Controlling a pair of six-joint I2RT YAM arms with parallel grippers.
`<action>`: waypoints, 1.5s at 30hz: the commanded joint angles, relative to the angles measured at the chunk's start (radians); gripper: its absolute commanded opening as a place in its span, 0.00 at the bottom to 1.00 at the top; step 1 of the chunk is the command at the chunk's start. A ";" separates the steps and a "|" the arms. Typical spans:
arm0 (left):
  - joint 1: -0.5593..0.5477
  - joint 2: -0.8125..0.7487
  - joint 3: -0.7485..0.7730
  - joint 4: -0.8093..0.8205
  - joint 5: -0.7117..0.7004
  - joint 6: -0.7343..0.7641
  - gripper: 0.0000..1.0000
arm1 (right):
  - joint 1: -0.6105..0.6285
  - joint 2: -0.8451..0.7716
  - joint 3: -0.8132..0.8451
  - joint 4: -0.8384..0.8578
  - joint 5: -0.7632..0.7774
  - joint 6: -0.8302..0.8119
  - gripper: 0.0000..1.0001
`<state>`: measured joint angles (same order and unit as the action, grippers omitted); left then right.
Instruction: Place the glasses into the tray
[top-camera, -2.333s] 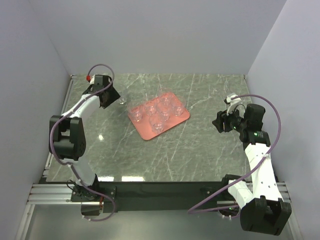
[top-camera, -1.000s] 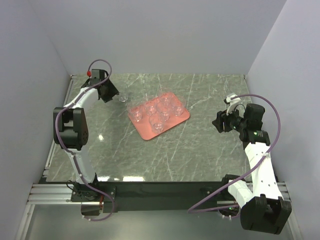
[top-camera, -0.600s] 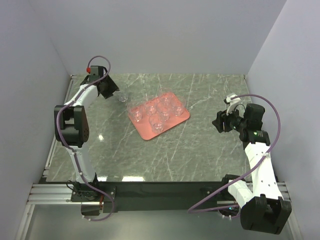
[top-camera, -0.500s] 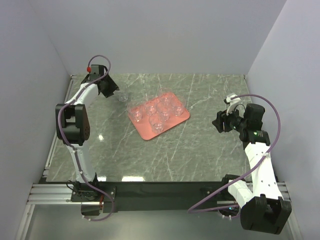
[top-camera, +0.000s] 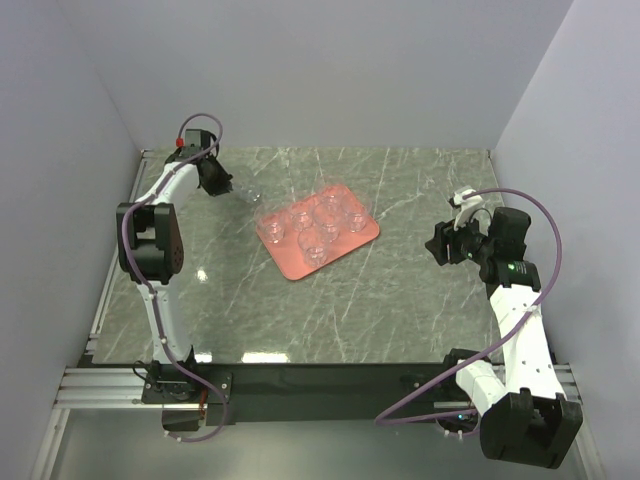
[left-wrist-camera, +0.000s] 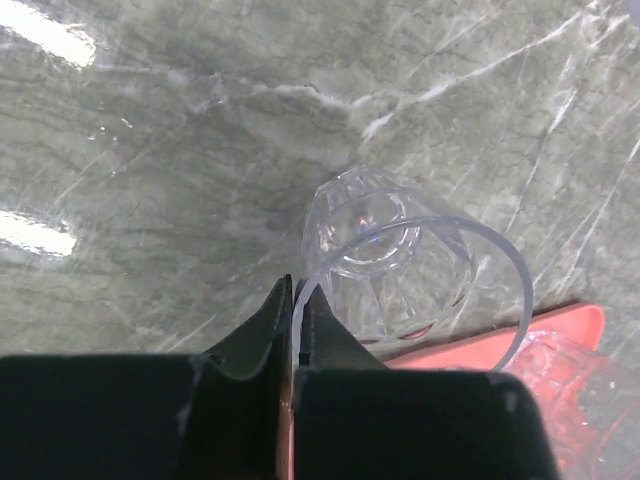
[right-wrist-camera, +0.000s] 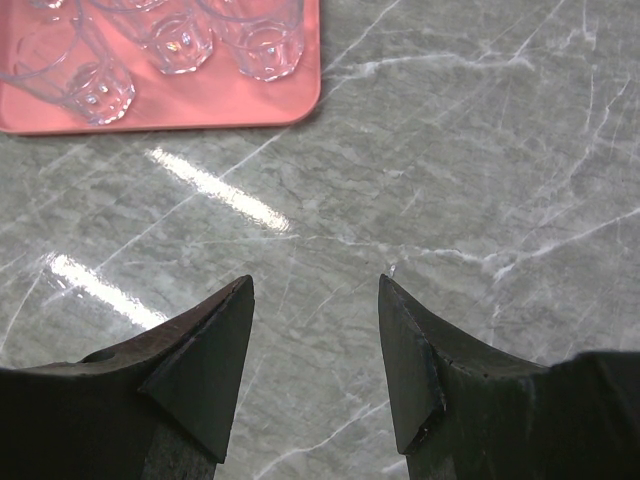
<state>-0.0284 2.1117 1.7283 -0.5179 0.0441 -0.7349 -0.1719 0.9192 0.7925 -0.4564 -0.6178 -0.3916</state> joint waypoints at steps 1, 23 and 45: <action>0.002 -0.008 0.042 -0.007 -0.033 0.040 0.00 | -0.012 -0.011 -0.006 0.022 -0.008 -0.012 0.60; 0.002 -0.870 -0.829 0.375 0.031 0.118 0.00 | -0.021 -0.019 -0.007 0.019 -0.025 -0.009 0.60; -0.140 -1.179 -1.144 0.374 0.221 -0.052 0.00 | -0.024 -0.022 -0.004 0.019 -0.026 -0.009 0.60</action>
<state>-0.1318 0.9276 0.5804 -0.2005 0.2451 -0.7483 -0.1883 0.9165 0.7925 -0.4564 -0.6300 -0.3916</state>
